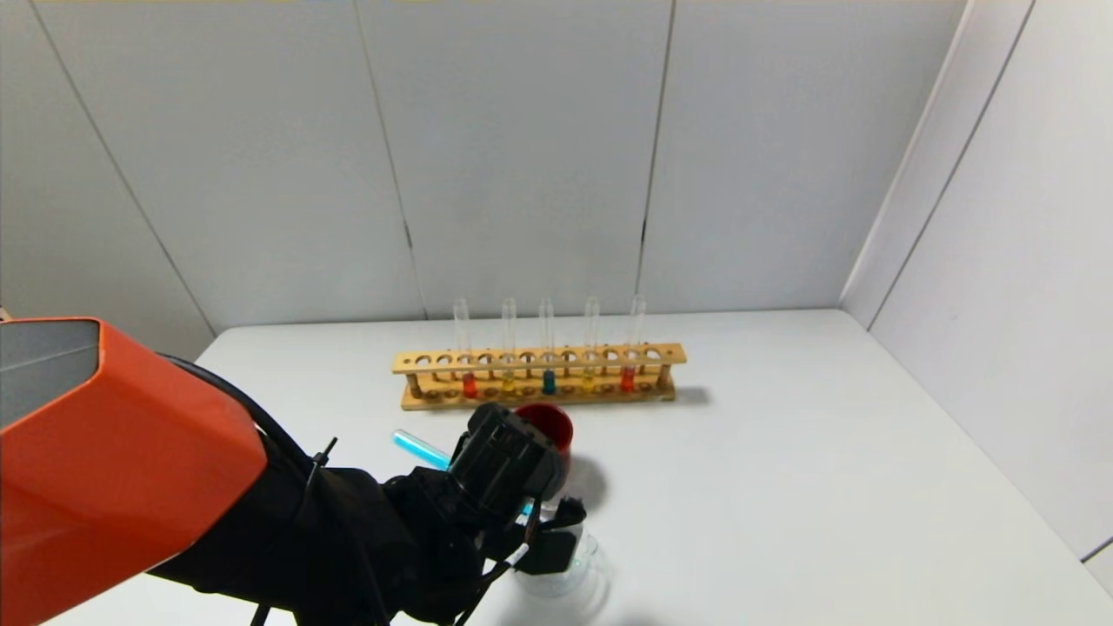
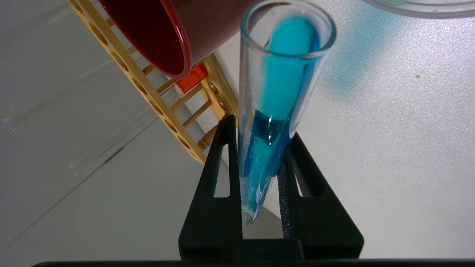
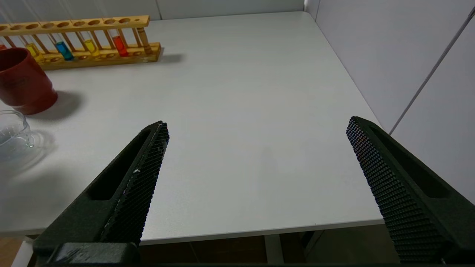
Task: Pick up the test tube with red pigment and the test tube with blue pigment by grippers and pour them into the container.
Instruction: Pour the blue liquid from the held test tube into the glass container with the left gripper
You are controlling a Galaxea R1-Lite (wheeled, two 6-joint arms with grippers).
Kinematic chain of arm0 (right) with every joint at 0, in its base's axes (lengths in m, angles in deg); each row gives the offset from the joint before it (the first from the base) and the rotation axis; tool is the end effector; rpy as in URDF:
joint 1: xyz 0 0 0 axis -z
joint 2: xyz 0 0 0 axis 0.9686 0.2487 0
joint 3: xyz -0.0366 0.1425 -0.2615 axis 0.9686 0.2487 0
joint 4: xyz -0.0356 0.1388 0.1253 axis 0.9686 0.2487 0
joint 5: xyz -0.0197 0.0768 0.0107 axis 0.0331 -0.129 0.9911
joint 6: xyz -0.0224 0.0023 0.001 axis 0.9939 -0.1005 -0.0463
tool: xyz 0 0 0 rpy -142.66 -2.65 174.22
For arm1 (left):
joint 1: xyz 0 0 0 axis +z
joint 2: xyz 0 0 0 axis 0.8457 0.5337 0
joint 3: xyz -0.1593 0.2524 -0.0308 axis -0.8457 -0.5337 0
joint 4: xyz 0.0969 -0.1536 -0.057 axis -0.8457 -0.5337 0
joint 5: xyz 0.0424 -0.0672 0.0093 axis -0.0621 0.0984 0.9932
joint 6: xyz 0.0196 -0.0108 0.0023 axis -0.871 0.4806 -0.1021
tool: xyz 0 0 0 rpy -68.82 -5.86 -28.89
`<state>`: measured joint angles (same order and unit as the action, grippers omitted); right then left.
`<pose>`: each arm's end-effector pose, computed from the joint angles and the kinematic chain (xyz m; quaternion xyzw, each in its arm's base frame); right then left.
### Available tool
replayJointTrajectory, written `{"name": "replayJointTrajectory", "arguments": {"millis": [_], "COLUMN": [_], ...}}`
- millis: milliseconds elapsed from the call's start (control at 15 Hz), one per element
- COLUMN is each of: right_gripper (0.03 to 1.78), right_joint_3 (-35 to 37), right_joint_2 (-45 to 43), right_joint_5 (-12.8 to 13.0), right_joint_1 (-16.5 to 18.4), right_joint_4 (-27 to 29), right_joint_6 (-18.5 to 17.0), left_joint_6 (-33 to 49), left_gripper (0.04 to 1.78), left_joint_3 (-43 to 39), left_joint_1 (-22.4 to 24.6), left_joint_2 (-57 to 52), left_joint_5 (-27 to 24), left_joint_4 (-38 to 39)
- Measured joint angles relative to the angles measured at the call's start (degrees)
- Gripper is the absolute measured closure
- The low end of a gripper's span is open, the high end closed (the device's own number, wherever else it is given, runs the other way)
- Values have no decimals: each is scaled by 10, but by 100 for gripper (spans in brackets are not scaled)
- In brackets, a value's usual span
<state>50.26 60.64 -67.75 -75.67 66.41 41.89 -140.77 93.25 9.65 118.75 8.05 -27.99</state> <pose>-0.0297 -0.0007 0.0803 0.0222 0.0429 -0.0170 0.9987 0.2257 -0.2314 0.0754 0.7693 0.1770 -0.2508 0.5603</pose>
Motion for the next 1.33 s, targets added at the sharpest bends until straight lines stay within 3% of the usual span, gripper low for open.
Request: {"name": "replayJointTrajectory", "arguments": {"millis": [1133,1333], "right_gripper": [6,6], "right_joint_3": [0,0], "right_joint_2": [0,0], "right_joint_5": [0,0], "right_joint_1": [0,0], "right_joint_4": [0,0], "right_joint_6": [0,0], "left_joint_6": [-37,-45], "left_gripper": [149,149], "left_joint_3": [2,7], "left_joint_1": [10,8], "left_joint_2": [16,16], "left_joint_5": [4,24], "left_joint_4": [0,0]}}
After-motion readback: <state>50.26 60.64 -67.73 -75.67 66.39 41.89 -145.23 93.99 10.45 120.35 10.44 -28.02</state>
